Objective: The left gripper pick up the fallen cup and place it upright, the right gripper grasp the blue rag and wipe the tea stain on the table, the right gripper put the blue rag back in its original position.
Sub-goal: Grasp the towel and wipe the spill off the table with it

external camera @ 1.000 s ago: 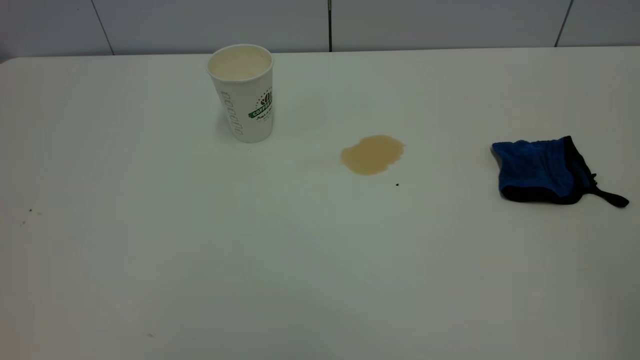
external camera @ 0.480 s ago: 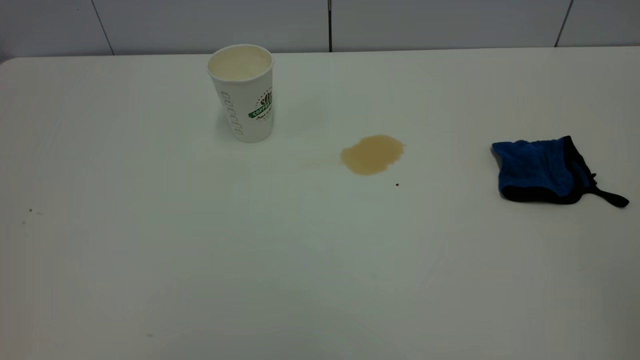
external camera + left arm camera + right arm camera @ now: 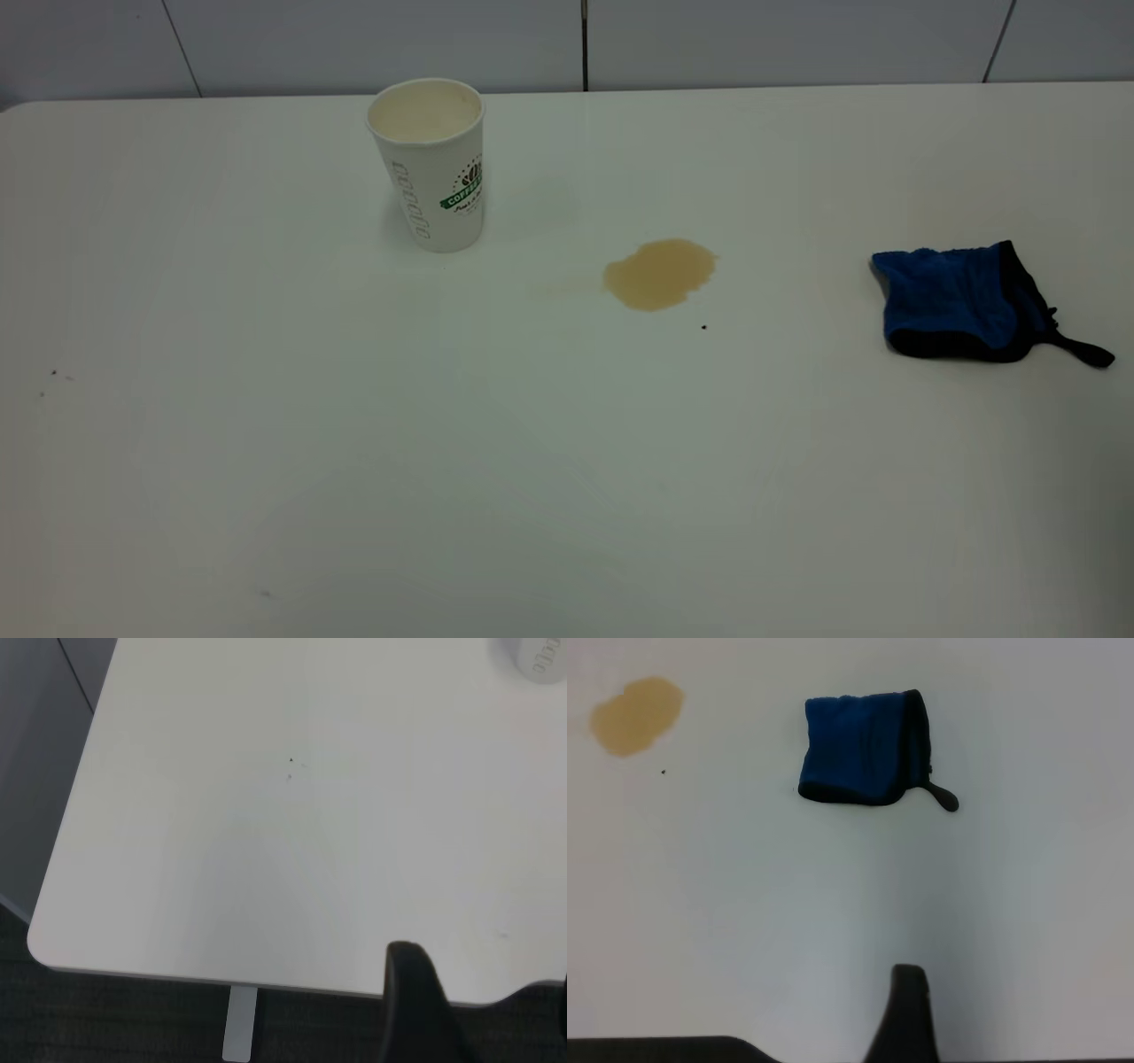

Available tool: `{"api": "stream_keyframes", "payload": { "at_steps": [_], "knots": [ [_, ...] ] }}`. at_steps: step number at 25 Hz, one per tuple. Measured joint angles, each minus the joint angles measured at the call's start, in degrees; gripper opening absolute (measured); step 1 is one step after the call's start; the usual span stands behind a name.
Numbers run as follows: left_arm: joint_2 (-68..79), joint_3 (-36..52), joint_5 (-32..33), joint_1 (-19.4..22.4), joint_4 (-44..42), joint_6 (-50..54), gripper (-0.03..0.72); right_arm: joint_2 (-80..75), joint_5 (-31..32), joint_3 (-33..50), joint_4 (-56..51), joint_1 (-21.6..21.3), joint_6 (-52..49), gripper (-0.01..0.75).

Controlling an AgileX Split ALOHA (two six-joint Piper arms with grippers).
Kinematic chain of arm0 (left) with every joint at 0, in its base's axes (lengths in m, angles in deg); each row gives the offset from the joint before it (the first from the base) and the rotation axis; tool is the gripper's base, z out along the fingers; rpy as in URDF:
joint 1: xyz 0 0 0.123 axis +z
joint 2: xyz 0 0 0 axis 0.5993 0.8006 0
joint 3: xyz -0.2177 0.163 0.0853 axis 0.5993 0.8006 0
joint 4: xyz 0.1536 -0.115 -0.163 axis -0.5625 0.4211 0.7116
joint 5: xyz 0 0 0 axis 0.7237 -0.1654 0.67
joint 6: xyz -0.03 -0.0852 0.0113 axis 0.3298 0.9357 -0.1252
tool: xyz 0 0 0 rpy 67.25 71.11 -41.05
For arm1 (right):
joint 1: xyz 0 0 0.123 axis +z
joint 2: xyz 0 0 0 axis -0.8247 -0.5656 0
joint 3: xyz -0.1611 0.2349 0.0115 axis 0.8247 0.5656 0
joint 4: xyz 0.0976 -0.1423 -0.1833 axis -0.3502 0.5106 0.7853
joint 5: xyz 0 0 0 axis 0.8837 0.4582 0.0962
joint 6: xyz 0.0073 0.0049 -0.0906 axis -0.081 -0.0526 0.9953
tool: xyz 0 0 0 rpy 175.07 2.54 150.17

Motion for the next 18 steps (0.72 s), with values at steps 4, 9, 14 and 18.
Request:
{"api": "stream_keyframes", "payload": {
  "at_steps": [4,9,14,18],
  "knots": [
    [0.0,0.0,0.0,0.0,0.0,0.0,0.427,-13.9,-5.2,-2.9,-2.5,0.0,2.4,0.729],
    [0.0,0.0,0.0,0.0,0.0,0.0,0.427,-30.8,-9.6,-7.6,-5.4,0.0,5.1,0.729],
    [0.0,0.0,0.0,0.0,0.0,0.0,0.427,-44.8,-14.4,-13.0,-7.8,1.1,7.4,0.729],
    [0.0,0.0,0.0,0.0,0.0,0.0,0.427,-55.5,-15.5,-20.2,-7.9,2.2,7.5,0.725]
  ]
}}
